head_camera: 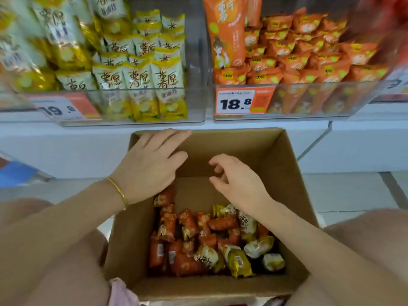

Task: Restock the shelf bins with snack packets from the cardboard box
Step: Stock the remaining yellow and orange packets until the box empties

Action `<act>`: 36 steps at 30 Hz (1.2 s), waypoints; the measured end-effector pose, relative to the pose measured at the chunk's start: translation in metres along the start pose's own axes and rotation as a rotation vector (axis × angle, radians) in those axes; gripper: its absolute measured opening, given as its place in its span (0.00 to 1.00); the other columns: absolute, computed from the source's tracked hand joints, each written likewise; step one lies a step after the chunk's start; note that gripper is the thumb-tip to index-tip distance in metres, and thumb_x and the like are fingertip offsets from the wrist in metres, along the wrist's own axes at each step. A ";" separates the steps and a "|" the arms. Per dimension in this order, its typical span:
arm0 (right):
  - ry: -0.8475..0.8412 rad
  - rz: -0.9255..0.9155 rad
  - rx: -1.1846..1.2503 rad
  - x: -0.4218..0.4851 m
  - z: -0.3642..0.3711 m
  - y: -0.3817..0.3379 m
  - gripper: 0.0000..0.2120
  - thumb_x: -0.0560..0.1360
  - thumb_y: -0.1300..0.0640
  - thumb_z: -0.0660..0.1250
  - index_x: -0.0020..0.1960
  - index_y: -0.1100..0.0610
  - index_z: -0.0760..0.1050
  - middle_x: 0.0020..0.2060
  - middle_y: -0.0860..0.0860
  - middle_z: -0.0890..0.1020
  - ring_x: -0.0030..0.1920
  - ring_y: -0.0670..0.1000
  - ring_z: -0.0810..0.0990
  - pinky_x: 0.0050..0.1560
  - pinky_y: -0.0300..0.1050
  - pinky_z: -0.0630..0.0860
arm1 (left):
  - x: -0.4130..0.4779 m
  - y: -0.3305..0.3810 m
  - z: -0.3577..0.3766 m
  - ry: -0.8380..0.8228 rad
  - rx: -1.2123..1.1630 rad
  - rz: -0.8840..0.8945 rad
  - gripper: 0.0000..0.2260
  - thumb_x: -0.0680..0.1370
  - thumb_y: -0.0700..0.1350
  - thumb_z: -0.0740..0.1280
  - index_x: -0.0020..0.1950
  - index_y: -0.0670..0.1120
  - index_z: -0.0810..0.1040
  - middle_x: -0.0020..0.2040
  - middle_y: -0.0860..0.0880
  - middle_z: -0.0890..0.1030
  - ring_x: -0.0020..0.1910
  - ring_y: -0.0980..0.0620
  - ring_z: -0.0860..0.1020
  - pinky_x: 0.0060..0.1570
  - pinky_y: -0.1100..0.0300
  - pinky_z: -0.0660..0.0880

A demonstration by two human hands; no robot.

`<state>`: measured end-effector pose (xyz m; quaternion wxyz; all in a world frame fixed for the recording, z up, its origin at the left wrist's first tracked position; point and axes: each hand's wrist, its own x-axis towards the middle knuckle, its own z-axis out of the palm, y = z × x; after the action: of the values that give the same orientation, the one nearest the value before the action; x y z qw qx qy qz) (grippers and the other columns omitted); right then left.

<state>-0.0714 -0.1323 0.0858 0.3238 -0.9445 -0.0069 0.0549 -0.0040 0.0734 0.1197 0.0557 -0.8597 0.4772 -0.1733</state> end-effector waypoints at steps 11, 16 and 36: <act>-0.375 0.096 -0.167 0.075 0.221 0.016 0.30 0.76 0.63 0.64 0.74 0.49 0.59 0.74 0.59 0.51 0.69 0.65 0.64 0.65 0.56 0.71 | -0.067 -0.036 0.031 -0.234 -0.127 -0.160 0.18 0.71 0.47 0.53 0.44 0.43 0.82 0.58 0.38 0.78 0.57 0.37 0.76 0.47 0.45 0.76; -0.438 -0.033 -0.507 0.125 0.275 0.019 0.31 0.76 0.57 0.67 0.75 0.45 0.58 0.76 0.54 0.38 0.73 0.68 0.50 0.66 0.64 0.66 | -0.077 -0.053 0.025 -0.202 -0.198 -0.161 0.17 0.73 0.46 0.53 0.48 0.44 0.81 0.64 0.39 0.75 0.62 0.38 0.72 0.51 0.45 0.74; -0.437 -0.132 -0.407 0.136 0.265 0.053 0.22 0.73 0.58 0.71 0.64 0.61 0.71 0.72 0.58 0.57 0.60 0.61 0.72 0.56 0.53 0.76 | -0.071 -0.059 0.030 -0.322 -0.240 -0.245 0.18 0.73 0.47 0.52 0.46 0.44 0.81 0.62 0.38 0.76 0.59 0.38 0.74 0.48 0.47 0.77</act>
<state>0.0337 -0.0060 -0.1677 0.1216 -0.9533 -0.1486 0.2330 0.0195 0.1622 0.0895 0.0071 -0.9283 0.3713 0.0186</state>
